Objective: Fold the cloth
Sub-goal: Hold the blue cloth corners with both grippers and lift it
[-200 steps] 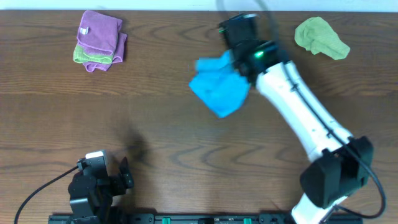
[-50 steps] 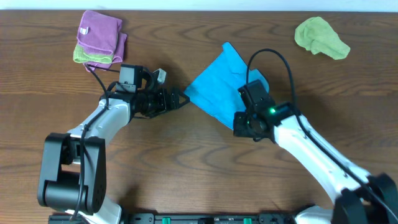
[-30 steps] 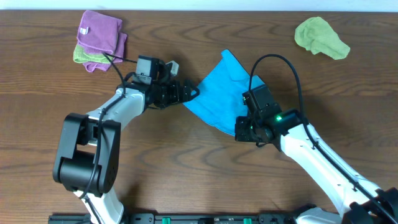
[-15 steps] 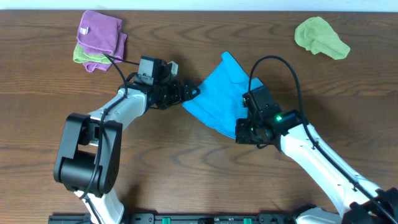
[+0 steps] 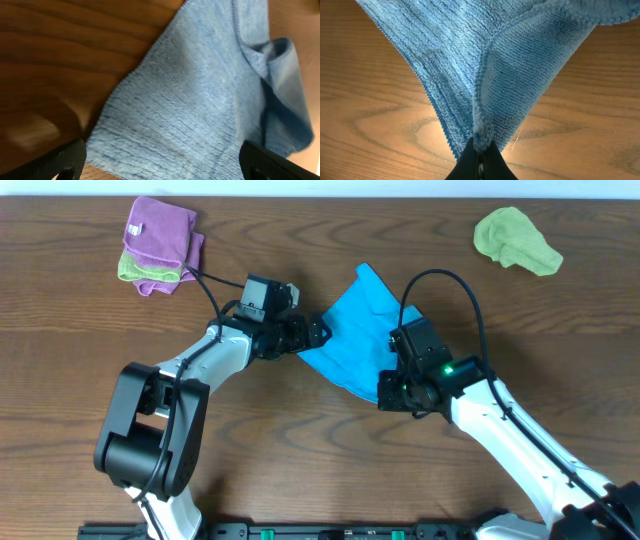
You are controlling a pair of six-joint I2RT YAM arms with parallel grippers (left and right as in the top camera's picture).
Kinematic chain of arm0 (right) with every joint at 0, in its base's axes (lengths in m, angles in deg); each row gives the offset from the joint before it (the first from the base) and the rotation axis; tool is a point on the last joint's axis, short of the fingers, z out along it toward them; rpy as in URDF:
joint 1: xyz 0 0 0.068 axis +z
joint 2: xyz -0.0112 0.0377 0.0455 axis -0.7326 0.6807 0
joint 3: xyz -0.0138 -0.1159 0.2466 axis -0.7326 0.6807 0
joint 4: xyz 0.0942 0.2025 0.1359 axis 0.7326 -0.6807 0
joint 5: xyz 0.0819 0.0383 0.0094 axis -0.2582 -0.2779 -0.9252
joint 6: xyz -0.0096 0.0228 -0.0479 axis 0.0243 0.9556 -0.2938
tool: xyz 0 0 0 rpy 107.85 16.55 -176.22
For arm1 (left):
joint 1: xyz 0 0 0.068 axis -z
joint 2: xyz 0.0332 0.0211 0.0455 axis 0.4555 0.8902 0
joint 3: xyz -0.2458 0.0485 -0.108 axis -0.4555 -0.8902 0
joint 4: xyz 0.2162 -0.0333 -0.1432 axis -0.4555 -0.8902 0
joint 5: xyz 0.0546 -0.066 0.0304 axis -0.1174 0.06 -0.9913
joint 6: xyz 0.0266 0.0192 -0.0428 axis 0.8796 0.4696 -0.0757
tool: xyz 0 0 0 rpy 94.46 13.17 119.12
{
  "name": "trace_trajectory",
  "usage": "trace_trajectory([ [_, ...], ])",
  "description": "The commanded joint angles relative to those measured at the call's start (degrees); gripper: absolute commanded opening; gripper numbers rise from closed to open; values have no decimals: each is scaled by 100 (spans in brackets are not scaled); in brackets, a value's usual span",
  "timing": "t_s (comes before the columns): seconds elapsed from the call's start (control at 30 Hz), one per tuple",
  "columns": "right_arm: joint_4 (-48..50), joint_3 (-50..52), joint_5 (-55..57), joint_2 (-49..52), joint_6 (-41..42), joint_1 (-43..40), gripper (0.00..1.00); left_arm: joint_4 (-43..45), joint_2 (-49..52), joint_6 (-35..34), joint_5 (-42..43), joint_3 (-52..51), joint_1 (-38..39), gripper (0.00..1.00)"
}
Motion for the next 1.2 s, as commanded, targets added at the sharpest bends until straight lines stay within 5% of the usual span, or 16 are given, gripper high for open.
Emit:
trace_trajectory([
  [0.0, 17, 31, -83, -87, -72, -20, 1, -120, 101, 7, -407, 90, -9, 98],
  [0.3, 17, 31, -83, -179, -90, -20, 1, -87, 254, 81, -393, 90, 35, 95],
  [0.5, 7, 31, -81, -258, -92, -20, 1, 262, 656, -133, 348, 90, 101, 100],
  [0.9, 13, 31, -81, -269, -85, -20, 1, 85, 726, -118, 619, 90, 216, 55],
  [0.97, 13, 31, -81, -269, -85, -20, 1, 37, 726, 7, 592, 90, 256, 40],
  [1.03, 15, 31, -81, -269, -83, -20, 1, 33, 726, 31, 603, 90, 264, 11],
  [1.07, 15, 31, -81, -269, -81, -20, 1, 33, 726, 31, 608, 90, 264, 6],
  [1.17, 61, 31, -79, -291, -83, -22, 1, 35, 691, 26, 640, 111, 199, 6],
])
